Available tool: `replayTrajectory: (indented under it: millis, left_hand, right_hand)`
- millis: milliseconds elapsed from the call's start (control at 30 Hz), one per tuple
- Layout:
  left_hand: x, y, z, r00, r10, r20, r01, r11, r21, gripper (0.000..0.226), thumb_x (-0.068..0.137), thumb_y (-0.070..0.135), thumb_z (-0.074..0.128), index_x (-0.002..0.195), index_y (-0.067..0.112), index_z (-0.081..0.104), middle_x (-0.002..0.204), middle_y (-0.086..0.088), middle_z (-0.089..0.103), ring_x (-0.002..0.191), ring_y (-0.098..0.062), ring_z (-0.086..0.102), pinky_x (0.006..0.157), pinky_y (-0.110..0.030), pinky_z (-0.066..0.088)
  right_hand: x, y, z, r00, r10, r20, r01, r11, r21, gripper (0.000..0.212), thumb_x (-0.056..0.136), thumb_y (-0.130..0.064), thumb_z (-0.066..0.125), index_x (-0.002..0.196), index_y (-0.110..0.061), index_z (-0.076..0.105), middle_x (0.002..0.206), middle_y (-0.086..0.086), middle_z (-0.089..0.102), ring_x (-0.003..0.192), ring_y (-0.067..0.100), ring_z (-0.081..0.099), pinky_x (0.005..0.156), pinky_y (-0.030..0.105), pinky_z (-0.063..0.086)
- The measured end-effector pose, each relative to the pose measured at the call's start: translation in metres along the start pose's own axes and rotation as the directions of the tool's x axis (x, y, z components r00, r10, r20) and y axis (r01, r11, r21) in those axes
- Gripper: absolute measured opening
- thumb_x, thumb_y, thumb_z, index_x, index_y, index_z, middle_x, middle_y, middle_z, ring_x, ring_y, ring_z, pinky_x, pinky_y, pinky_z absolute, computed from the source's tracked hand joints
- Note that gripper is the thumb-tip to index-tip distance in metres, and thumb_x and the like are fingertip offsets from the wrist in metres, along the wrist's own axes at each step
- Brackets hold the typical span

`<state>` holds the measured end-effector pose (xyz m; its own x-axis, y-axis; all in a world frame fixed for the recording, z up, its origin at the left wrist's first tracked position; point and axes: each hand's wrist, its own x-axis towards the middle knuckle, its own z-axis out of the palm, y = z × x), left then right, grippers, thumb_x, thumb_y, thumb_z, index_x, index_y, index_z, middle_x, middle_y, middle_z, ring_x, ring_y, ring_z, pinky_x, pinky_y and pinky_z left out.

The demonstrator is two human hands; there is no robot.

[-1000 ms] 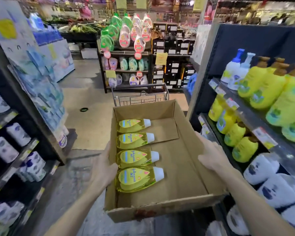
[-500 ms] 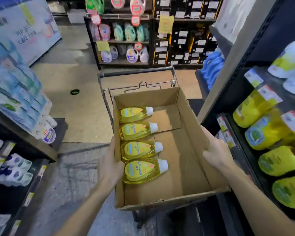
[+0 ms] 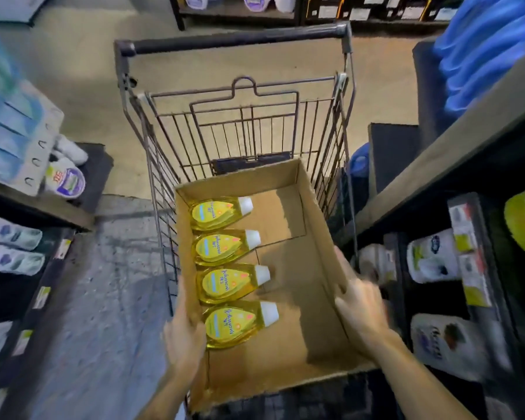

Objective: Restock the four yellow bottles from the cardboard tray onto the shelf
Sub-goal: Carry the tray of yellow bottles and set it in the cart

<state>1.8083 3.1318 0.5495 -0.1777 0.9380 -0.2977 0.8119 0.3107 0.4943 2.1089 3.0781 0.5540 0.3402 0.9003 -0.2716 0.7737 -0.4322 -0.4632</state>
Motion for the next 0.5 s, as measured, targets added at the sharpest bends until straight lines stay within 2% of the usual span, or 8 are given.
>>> replayTrajectory:
  millis: [67, 100, 167, 200, 300, 367, 433, 500]
  left_hand:
    - [0.011, -0.005, 0.013, 1.0, -0.012, 0.002, 0.012, 1.0, 0.007, 0.094, 0.076, -0.01, 0.053, 0.153, 0.033, 0.021, 0.063, -0.034, 0.058, 0.053, -0.029, 0.041, 0.057, -0.039, 0.038]
    - [0.017, -0.008, 0.021, 1.0, -0.016, 0.009, 0.016, 1.0, 0.016, 0.093, 0.078, -0.007, 0.053, 0.153, 0.035, 0.019, 0.064, -0.033, 0.058, 0.053, -0.029, 0.043, 0.057, -0.04, 0.039]
    - [0.026, -0.012, 0.034, 0.999, -0.017, 0.027, 0.016, 0.998, 0.055, 0.093, 0.081, -0.002, 0.052, 0.153, 0.042, 0.013, 0.065, -0.027, 0.06, 0.054, -0.033, 0.049, 0.055, -0.039, 0.039]
    - [0.03, -0.012, 0.041, 1.0, -0.012, 0.026, 0.01, 0.998, 0.063, 0.094, 0.08, -0.002, 0.05, 0.153, 0.043, 0.011, 0.063, -0.023, 0.059, 0.054, -0.035, 0.051, 0.053, -0.039, 0.037]
    - [0.042, -0.017, 0.058, 1.0, -0.009, 0.011, 0.009, 0.999, 0.042, 0.096, 0.079, -0.009, 0.045, 0.154, 0.04, 0.011, 0.054, -0.015, 0.049, 0.047, -0.03, 0.046, 0.045, -0.034, 0.033]
    - [0.051, -0.023, 0.067, 1.0, -0.023, 0.007, 0.022, 0.999, 0.045, 0.095, 0.082, -0.007, 0.045, 0.153, 0.043, 0.008, 0.058, -0.015, 0.052, 0.052, -0.035, 0.05, 0.049, -0.038, 0.041]
    - [0.057, -0.029, 0.074, 0.999, -0.032, 0.003, 0.032, 0.999, 0.037, 0.091, 0.086, -0.005, 0.045, 0.154, 0.041, 0.008, 0.064, -0.016, 0.054, 0.057, -0.034, 0.051, 0.053, -0.04, 0.042]
    - [0.06, -0.031, 0.082, 0.999, -0.045, -0.019, 0.045, 0.999, 0.031, 0.088, 0.086, -0.008, 0.045, 0.155, 0.035, 0.012, 0.066, -0.017, 0.053, 0.056, -0.03, 0.048, 0.054, -0.037, 0.037]
  right_hand:
    - [0.008, 0.005, 0.016, 1.0, 0.007, 0.022, -0.009, 0.996, 0.085, 0.092, 0.087, -0.011, 0.059, 0.153, -0.041, 0.004, 0.104, 0.007, 0.067, 0.086, 0.029, 0.067, 0.067, 0.031, 0.049]
    - [0.016, 0.008, 0.024, 0.999, 0.019, 0.039, -0.023, 0.993, 0.116, 0.089, 0.089, -0.014, 0.057, 0.152, -0.045, 0.002, 0.111, 0.006, 0.065, 0.093, 0.03, 0.066, 0.075, 0.036, 0.054]
    - [0.034, 0.013, 0.037, 0.995, 0.065, 0.081, -0.073, 0.993, 0.093, 0.084, 0.093, -0.021, 0.051, 0.15, -0.051, -0.002, 0.12, 0.009, 0.063, 0.103, 0.035, 0.063, 0.088, 0.046, 0.053]
    - [0.042, 0.013, 0.043, 0.992, 0.079, 0.1, -0.086, 0.994, 0.06, 0.082, 0.094, -0.024, 0.05, 0.149, -0.052, -0.003, 0.122, 0.011, 0.063, 0.103, 0.036, 0.063, 0.089, 0.048, 0.053]
    - [0.058, 0.015, 0.062, 0.993, 0.09, 0.078, -0.091, 0.996, 0.004, 0.084, 0.095, -0.013, 0.051, 0.152, -0.046, 0.0, 0.115, 0.015, 0.066, 0.092, 0.037, 0.064, 0.078, 0.042, 0.054]
    - [0.061, 0.021, 0.076, 0.996, 0.087, 0.024, -0.087, 0.996, 0.009, 0.089, 0.092, -0.004, 0.052, 0.152, -0.044, -0.001, 0.111, 0.015, 0.068, 0.087, 0.035, 0.065, 0.073, 0.04, 0.055]
    - [0.06, 0.025, 0.091, 0.995, 0.102, 0.003, -0.103, 0.994, 0.028, 0.09, 0.092, -0.004, 0.053, 0.152, -0.044, 0.0, 0.115, 0.013, 0.068, 0.09, 0.034, 0.066, 0.075, 0.042, 0.057]
    - [0.059, 0.027, 0.106, 0.992, 0.129, -0.017, -0.128, 0.991, 0.036, 0.088, 0.093, -0.007, 0.055, 0.153, -0.043, 0.001, 0.122, 0.012, 0.066, 0.098, 0.032, 0.066, 0.083, 0.043, 0.057]
